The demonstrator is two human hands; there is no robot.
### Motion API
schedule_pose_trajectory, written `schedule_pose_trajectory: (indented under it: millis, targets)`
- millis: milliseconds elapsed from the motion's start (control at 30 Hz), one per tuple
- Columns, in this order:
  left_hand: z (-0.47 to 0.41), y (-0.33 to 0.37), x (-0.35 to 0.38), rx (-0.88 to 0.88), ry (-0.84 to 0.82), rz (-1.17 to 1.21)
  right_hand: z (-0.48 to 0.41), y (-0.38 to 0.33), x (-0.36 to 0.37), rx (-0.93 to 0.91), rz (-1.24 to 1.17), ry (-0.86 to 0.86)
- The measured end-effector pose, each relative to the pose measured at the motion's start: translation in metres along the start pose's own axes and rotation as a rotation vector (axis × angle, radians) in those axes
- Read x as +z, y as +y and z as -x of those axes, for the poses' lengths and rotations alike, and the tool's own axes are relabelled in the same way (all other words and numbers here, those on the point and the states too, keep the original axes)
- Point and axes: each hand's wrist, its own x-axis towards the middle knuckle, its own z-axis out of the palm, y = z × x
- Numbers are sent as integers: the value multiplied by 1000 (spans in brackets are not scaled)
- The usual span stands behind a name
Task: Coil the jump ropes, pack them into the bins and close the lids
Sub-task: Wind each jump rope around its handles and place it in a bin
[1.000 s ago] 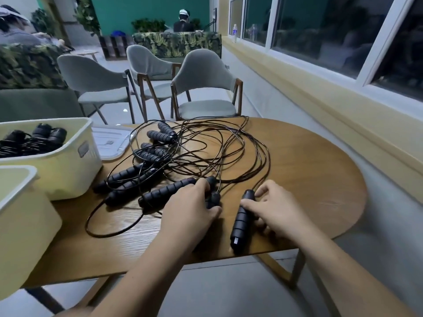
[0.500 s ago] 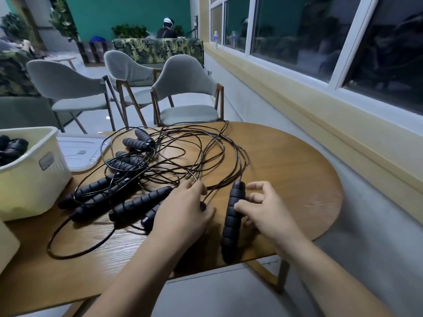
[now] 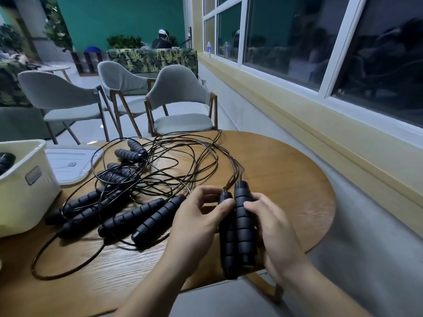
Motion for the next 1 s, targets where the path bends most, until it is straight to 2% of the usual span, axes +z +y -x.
schedule_pose_trajectory:
  millis: [133,267,433,533,700,867,1000]
  targets:
    - [5,-1,9,-8,-27,115,8,-7,-3,25,-9,-5]
    - [9,2,23,18,-37,202,18,-11,-4,135,-75,-130]
    - [0,3,29,88,-7,103,14,-15,-18,145,-11,-149]
    - [-5,6,28,85,-59,80,11,-24,-28,132,55,-202]
    - [-10,9,29,-44,-59,134,12,-27,-34,136,162,-260]
    - [-32,18,19,-236,-74,412,18,-32,-31,265,241,-523]
    - [-43,26,10,-338,-56,672,18,-33,-30,290,353,-574]
